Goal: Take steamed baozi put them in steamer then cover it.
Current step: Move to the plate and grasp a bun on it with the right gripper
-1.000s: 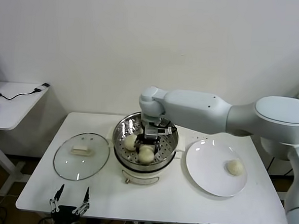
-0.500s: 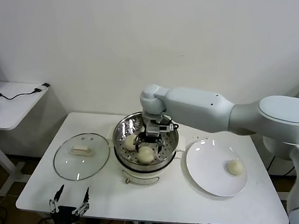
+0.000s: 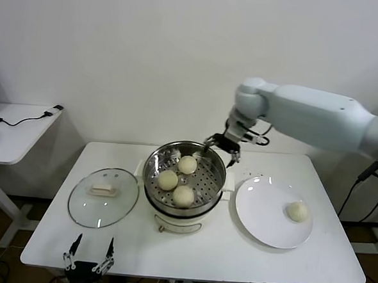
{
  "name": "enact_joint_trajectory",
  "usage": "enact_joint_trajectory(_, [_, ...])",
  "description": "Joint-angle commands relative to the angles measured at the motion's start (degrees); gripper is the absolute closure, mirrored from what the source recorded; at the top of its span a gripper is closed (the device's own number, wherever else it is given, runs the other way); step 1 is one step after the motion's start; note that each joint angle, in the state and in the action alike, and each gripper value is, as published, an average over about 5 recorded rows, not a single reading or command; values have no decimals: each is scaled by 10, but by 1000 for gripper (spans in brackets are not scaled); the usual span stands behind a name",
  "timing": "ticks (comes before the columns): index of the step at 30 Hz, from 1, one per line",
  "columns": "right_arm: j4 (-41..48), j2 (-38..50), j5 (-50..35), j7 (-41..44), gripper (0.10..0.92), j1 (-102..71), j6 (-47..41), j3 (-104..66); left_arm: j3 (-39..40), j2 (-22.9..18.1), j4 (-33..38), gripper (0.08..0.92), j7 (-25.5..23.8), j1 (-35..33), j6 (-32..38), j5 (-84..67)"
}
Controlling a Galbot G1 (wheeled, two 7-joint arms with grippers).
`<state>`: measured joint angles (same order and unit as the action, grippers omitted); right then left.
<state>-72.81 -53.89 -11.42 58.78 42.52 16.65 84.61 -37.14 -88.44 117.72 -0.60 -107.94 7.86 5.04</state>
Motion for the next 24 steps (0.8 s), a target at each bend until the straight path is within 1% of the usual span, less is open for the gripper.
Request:
enact_joint_trajectory(1, [-50,251,-109,-41,203,-32,-286,14,4,-1,3,177,-1,1,-1,5])
enact_joint_trajectory(4, [-48,293,-90,-34,203,-128,-315,-60,7,-2,4,177,-1,1,-2,8])
enact_joint_trajectory(9, [-4,309,-6,-11,203,-292,-317,-204,8,-3,5,177,-1,1,-1,12])
enact_joint_trajectory(15, [75,270,60,21,203,-391,-292,-290,6,-4,5,177,-1,-1,-1,14])
enact_joint_trajectory(24, [151,202,125,34,203,-424,-264,-324,6,-6,0,177,-1,1,-2,17])
